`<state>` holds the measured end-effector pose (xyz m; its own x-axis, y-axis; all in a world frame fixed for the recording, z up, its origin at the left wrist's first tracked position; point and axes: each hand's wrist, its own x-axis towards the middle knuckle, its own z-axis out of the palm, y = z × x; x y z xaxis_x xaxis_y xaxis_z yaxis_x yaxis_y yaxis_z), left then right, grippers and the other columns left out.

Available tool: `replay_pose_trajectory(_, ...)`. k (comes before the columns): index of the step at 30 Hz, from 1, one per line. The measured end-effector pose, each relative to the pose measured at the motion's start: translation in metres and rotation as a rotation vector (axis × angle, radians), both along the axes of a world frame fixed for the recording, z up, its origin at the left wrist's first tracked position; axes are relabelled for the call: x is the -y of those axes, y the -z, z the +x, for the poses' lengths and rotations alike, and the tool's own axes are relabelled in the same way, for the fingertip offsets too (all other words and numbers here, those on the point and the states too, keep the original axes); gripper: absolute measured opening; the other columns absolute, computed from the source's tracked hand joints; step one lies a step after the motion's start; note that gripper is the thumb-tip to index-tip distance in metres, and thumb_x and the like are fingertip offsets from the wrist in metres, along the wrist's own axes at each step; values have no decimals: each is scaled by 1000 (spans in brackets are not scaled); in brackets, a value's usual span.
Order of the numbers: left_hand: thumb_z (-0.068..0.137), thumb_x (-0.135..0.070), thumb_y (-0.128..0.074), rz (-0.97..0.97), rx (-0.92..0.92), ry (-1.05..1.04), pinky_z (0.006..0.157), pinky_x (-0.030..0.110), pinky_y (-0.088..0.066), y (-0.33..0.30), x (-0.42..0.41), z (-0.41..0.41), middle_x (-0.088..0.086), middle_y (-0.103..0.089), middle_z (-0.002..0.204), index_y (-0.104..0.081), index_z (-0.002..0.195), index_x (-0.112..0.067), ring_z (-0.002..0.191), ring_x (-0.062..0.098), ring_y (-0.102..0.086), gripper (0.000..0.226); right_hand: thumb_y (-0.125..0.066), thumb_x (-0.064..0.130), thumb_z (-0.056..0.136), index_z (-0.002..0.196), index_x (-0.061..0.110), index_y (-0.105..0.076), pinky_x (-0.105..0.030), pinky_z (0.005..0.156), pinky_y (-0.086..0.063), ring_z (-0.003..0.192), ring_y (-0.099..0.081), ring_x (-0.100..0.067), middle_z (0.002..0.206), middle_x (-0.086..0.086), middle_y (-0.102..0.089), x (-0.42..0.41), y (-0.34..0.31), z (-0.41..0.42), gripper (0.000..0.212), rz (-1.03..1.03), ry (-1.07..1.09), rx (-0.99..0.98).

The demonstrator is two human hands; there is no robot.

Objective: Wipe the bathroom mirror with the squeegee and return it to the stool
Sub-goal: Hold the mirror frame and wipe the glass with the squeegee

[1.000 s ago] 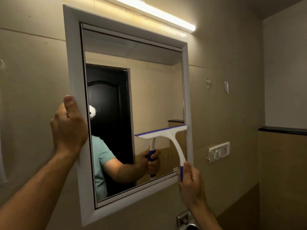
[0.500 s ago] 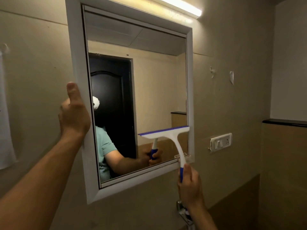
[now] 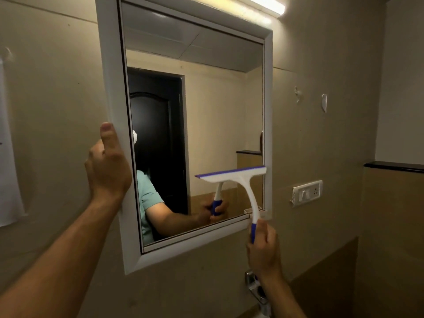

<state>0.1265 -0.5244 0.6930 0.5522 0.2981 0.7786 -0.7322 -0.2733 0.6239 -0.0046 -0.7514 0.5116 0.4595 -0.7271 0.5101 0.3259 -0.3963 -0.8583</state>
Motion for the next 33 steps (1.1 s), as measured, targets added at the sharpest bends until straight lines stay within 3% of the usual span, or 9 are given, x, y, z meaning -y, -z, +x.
replay_pose_trajectory(2, 100, -54, -18, -31, -12, 37, 54, 37, -14, -1, -1, -2, -1, -38, 56, -42, 62, -20, 49, 10, -37, 56, -29, 58, 84, 84, 9, -53, -27, 47, -36, 52, -42, -19, 61, -7, -45, -5, 22, -7, 55, 38, -15, -15)
replay_pose_trajectory(5, 97, -59, -16, -64, -61, 81, 53, 38, -16, 0, -1, 0, 0, -42, 56, -40, 62, -11, 46, 1, -41, 64, -29, 57, 85, 81, 8, -53, -29, 48, -37, 52, -43, -20, 60, -7, -45, -9, 22, -17, 55, 32, 3, -44)
replay_pose_trajectory(12, 95, -61, -14, -54, -80, 110, 57, 28, -20, 13, -2, 3, -4, -50, 63, -49, 69, -14, 61, 16, -42, 63, -26, 49, 100, 91, 9, -54, -24, 41, -36, 47, -41, -13, 63, -5, -46, 3, -46, -14, 49, 35, -56, -3)
replay_pose_trajectory(15, 96, -59, -15, -71, -51, 134, 69, 23, -30, 32, -2, -1, 7, -64, 96, -63, 104, -12, 91, 24, -52, 68, -27, 48, 100, 98, 7, -52, -24, 42, -37, 51, -42, -15, 66, -8, -46, -3, -24, -11, 48, 78, -61, -17)
replay_pose_trajectory(19, 97, -58, -17, -119, -68, 141, 90, 24, -33, 37, 0, -4, 15, -57, 127, -55, 128, -11, 115, 26, -47, 67, -29, 53, 94, 89, 8, -52, -28, 47, -37, 52, -43, -18, 64, -9, -45, -13, 22, -16, 51, 105, -45, -54)
replay_pose_trajectory(22, 94, -62, -15, -115, -50, 184, 96, 31, -38, 38, -1, -2, 15, -60, 122, -57, 124, -10, 112, 28, -51, 74, -28, 60, 85, 83, 8, -53, -28, 48, -37, 51, -43, -19, 61, -7, -45, -19, 31, -23, 57, 97, -17, -55)
replay_pose_trajectory(25, 97, -56, -17, -119, -34, 168, 89, 19, -33, 38, -1, -2, 11, -59, 125, -56, 127, -13, 113, 22, -50, 65, -28, 63, 87, 86, 14, -54, -27, 45, -38, 51, -44, -15, 64, -6, -47, -26, 8, -23, 56, 96, -3, -43)
replay_pose_trajectory(29, 98, -56, -16, -91, -24, 189, 93, 22, -34, 38, -1, 0, 9, -59, 126, -55, 128, -13, 115, 21, -50, 66, -27, 71, 80, 94, 18, -56, -26, 45, -39, 53, -46, -13, 66, -4, -50, -49, -32, -11, 62, 73, -84, -13)
replay_pose_trajectory(33, 99, -53, -17, -86, -11, 202, 83, 9, -30, 38, -1, -4, 6, -61, 120, -55, 127, -10, 104, 3, -53, 64, -30, 56, 93, 87, 18, -53, -28, 47, -37, 52, -43, -16, 65, -8, -47, -80, -22, -1, 45, 120, -122, 11)
